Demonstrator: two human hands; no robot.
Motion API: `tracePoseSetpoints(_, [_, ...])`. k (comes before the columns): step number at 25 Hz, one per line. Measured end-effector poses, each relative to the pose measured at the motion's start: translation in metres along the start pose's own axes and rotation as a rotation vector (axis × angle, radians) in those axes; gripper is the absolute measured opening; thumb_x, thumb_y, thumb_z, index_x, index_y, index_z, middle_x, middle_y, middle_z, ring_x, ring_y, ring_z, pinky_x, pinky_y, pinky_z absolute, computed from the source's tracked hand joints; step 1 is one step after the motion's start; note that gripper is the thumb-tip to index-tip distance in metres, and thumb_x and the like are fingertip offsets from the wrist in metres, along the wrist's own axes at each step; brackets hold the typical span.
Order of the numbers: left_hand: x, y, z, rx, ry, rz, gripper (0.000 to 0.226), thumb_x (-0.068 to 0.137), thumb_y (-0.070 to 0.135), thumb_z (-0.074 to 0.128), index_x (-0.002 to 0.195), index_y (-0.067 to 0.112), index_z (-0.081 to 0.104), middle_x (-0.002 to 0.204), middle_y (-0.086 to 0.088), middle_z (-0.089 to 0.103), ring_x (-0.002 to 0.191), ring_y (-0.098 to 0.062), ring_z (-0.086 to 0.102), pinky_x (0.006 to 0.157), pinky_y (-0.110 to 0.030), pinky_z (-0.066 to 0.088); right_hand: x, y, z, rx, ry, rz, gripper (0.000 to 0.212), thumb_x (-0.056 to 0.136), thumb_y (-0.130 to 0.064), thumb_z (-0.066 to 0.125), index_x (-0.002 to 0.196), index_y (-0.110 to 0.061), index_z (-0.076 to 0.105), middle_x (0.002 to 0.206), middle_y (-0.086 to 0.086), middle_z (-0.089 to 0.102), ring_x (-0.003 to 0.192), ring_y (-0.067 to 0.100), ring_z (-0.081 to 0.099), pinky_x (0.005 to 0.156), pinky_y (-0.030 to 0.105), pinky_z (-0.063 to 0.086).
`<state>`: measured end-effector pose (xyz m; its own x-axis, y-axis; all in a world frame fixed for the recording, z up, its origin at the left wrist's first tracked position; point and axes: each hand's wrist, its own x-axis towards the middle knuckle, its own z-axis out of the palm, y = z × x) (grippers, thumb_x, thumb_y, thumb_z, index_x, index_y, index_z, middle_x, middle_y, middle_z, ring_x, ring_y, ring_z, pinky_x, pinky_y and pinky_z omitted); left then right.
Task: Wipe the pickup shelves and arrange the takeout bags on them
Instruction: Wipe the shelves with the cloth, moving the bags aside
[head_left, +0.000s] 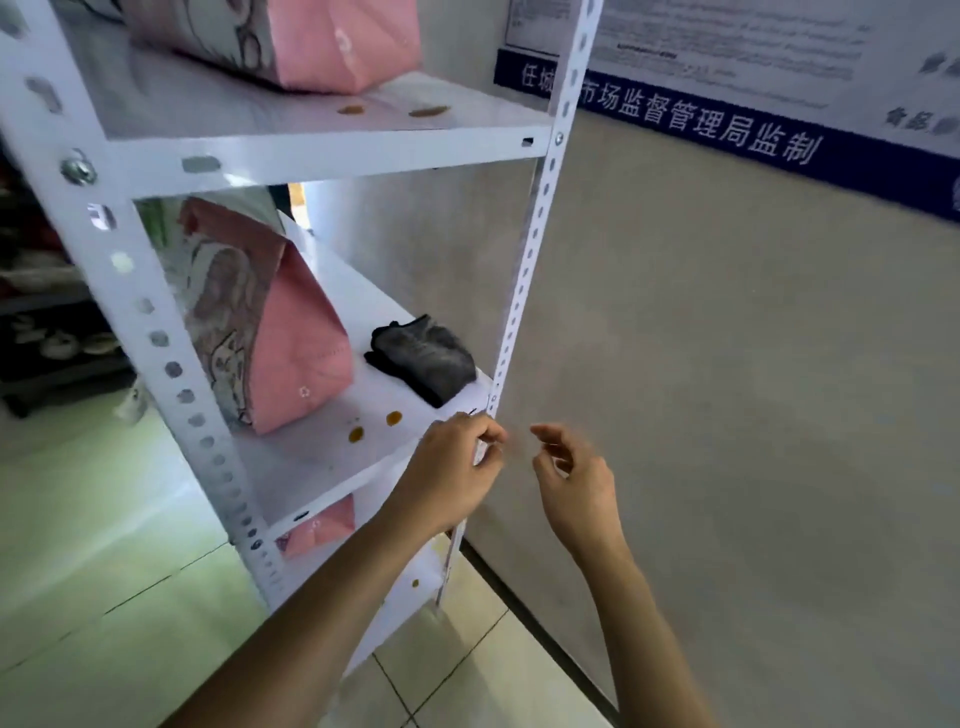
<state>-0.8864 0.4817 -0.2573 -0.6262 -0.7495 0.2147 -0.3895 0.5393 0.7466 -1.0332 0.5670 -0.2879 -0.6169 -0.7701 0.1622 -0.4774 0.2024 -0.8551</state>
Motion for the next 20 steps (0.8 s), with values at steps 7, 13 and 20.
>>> tracePoseSetpoints(7, [-0.007, -0.02, -0.021, 0.1, 0.184, -0.198, 0.019, 0.096, 0.022, 0.06, 0.114, 0.023, 0.066, 0.117, 0.004, 0.067, 0.109, -0.012, 0.057, 0.096, -0.033, 0.053, 0.045, -0.019, 0.043, 0.102, -0.221, -0.17, 0.028, 0.095, -0.017, 0.061, 0.117, -0.032, 0.066, 0.114, -0.017, 0.067, 0.104, -0.001, 0.062, 0.087, 0.021, 0.05])
tracePoseSetpoints(13, [0.01, -0.047, -0.055, 0.085, 0.295, -0.258, 0.018, 0.095, 0.018, 0.061, 0.111, 0.022, 0.067, 0.115, 0.003, 0.067, 0.108, -0.013, 0.061, 0.096, -0.036, 0.053, 0.091, -0.038, 0.087, 0.073, -0.285, -0.245, 0.029, 0.092, -0.019, 0.062, 0.118, -0.033, 0.066, 0.109, -0.017, 0.068, 0.098, -0.004, 0.063, 0.084, 0.02, 0.054])
tracePoseSetpoints(20, [0.011, -0.061, -0.058, 0.112, 0.353, -0.291, 0.017, 0.095, 0.018, 0.059, 0.109, 0.02, 0.068, 0.112, 0.004, 0.068, 0.107, -0.012, 0.061, 0.096, -0.036, 0.051, 0.16, -0.041, 0.117, -0.146, -0.339, -0.322, 0.04, 0.092, -0.015, 0.054, 0.13, -0.028, 0.06, 0.134, 0.0, 0.055, 0.118, 0.019, 0.057, 0.1, 0.029, 0.045])
